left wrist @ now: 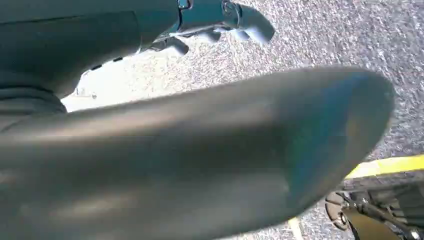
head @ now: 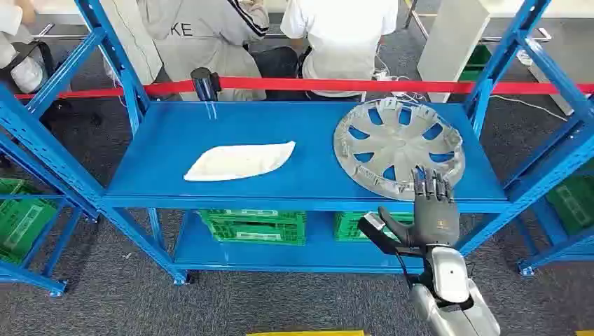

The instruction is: Take the parts from the cabinet and place them on the table.

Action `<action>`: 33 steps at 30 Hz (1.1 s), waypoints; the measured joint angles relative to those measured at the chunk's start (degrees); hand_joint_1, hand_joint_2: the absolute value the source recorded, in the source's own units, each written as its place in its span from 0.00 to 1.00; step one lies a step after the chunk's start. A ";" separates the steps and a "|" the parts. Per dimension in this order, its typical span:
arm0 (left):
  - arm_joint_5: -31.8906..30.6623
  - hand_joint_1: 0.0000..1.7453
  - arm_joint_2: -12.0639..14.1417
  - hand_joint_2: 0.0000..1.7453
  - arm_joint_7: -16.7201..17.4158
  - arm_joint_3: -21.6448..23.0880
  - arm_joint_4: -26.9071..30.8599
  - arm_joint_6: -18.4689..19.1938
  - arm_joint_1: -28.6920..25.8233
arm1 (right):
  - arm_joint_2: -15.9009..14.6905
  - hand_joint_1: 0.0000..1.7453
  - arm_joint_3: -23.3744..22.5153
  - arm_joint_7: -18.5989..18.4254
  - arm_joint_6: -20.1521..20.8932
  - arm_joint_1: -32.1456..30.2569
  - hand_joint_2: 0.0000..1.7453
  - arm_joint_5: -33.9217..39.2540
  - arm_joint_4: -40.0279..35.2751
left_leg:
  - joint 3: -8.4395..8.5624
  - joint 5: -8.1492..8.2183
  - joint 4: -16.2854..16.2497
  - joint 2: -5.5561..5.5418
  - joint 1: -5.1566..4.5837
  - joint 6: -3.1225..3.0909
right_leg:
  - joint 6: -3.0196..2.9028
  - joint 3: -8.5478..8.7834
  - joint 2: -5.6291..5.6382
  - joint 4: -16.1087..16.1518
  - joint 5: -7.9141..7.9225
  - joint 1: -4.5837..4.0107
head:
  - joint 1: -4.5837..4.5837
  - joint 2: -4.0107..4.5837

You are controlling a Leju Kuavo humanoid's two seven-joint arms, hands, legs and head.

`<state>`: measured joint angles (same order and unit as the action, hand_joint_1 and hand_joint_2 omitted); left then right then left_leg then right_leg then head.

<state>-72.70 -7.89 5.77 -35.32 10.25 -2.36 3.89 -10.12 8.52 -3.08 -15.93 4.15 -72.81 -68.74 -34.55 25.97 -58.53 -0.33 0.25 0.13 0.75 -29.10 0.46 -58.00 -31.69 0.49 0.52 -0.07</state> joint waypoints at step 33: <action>-0.70 0.00 -0.44 0.00 0.04 0.00 0.11 -0.46 0.23 | 1.18 0.00 -2.10 -0.39 2.56 -2.40 0.00 -0.96 -3.06 | 0.66 0.31 -0.22 -0.18 -0.28 0.15 | -0.21 -0.81 -0.14 -2.06 2.80 -0.34 | 0.37 0.00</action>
<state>-73.40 -8.33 5.81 -35.32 10.36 -2.82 4.12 -8.94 6.43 -3.48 -13.38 1.75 -73.77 -71.80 -33.89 26.28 -58.75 -0.52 -0.03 0.28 0.54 -29.91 0.32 -60.06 -28.89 0.15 0.90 -0.07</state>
